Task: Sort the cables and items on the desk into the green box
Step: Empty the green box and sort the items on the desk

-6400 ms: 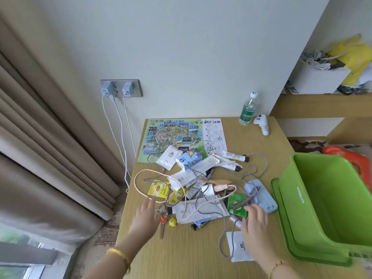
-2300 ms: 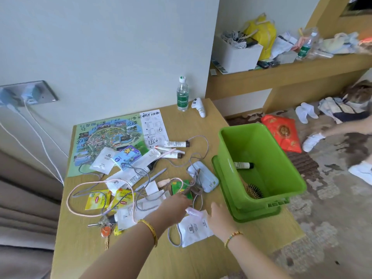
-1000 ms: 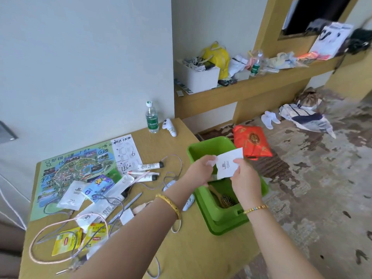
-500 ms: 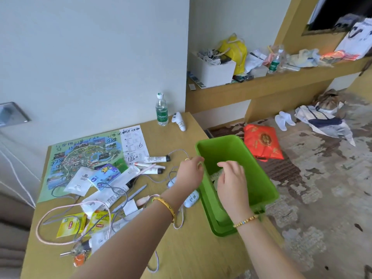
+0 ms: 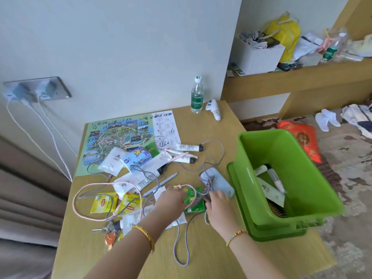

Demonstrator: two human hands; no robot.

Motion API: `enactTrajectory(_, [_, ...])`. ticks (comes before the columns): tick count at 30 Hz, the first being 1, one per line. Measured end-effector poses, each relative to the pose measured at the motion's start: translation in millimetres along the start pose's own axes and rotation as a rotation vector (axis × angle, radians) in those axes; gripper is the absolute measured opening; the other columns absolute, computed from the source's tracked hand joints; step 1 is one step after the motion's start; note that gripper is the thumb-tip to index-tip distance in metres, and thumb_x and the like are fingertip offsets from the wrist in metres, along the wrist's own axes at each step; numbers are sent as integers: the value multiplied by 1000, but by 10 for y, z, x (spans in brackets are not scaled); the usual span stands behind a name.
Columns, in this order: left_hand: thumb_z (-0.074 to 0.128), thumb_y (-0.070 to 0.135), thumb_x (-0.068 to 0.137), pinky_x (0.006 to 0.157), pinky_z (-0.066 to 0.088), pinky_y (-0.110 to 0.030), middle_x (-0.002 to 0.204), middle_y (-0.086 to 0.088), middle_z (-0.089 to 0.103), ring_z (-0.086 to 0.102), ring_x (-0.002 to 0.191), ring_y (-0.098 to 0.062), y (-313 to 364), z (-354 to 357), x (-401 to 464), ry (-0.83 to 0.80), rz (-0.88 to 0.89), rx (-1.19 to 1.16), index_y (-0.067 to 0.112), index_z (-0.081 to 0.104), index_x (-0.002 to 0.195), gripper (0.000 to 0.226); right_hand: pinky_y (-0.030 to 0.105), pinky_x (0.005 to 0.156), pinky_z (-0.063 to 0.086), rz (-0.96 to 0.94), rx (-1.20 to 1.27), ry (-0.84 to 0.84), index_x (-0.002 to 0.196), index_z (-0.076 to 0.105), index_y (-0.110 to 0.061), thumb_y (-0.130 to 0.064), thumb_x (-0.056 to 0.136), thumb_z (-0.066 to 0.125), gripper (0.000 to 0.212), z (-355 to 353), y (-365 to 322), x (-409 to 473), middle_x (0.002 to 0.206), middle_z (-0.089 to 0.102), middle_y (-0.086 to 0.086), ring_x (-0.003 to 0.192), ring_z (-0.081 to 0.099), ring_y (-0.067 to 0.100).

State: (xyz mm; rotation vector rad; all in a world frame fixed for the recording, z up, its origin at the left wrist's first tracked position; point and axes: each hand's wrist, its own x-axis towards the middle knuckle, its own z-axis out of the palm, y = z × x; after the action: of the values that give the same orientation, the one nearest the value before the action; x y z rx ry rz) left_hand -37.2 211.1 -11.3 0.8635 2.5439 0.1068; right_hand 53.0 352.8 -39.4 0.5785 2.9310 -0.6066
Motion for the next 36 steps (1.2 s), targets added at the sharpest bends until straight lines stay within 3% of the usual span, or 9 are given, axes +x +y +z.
enactTrajectory(8, [38,50,93,95,42,-38,129,-2,55,46,117,-24,-193,350,440,105,199,30,28,55,124,42,31,93,36,-81,-126,252,104,52,-20,-38,91,49,23,432,67,302,108,47,0,106,41,20])
enactTrajectory(15, [44,34,95,85,41,-26,105,3,68,59,93,-12,-295,342,431,209,278,-291,28,63,116,28,34,81,38,-158,-172,447,88,49,-16,-39,91,48,23,481,79,372,97,57,5,100,50,26])
enactTrajectory(17, [45,25,96,87,44,-27,112,-3,67,60,103,-19,-274,310,314,369,172,-348,19,62,118,28,35,73,37,-203,-153,518,84,46,-16,-37,91,49,22,440,77,311,90,64,6,92,58,27])
enactTrajectory(19, [44,17,95,76,43,-28,97,-5,66,60,95,-25,-219,339,121,644,114,-370,14,64,108,24,34,70,41,-215,-110,576,94,50,-12,-35,91,51,23,397,91,209,90,67,7,88,62,28])
enactTrajectory(22, [49,9,91,64,41,-32,80,-3,59,54,80,-26,-37,468,-263,983,377,-266,11,65,95,17,33,57,42,-209,114,606,96,49,-12,-34,90,53,23,325,93,12,83,66,5,78,62,28])
enactTrajectory(24, [48,13,92,65,47,-35,88,-7,63,57,86,-27,79,570,-408,917,459,26,13,65,98,19,34,56,42,-210,249,588,96,48,-12,-34,91,51,23,245,79,-62,82,65,6,73,60,29])
enactTrajectory(27, [40,16,94,66,48,-36,93,-10,62,58,92,-29,126,634,-355,636,275,362,13,59,97,20,29,50,37,-157,478,516,96,47,-16,-38,92,44,23,62,52,-72,75,60,-1,68,56,27])
enactTrajectory(32, [50,36,93,81,50,-35,117,-7,63,57,108,-27,112,613,-116,440,104,309,21,50,130,40,27,56,37,-69,831,458,73,44,-23,-35,92,42,23,-48,28,-82,68,53,-5,72,57,24])
enactTrajectory(36, [50,41,92,81,47,-35,121,-7,59,56,110,-27,174,642,36,326,37,419,15,49,129,45,22,41,32,-49,959,353,75,43,-21,-34,93,41,23,7,31,-150,62,53,-1,44,44,11])
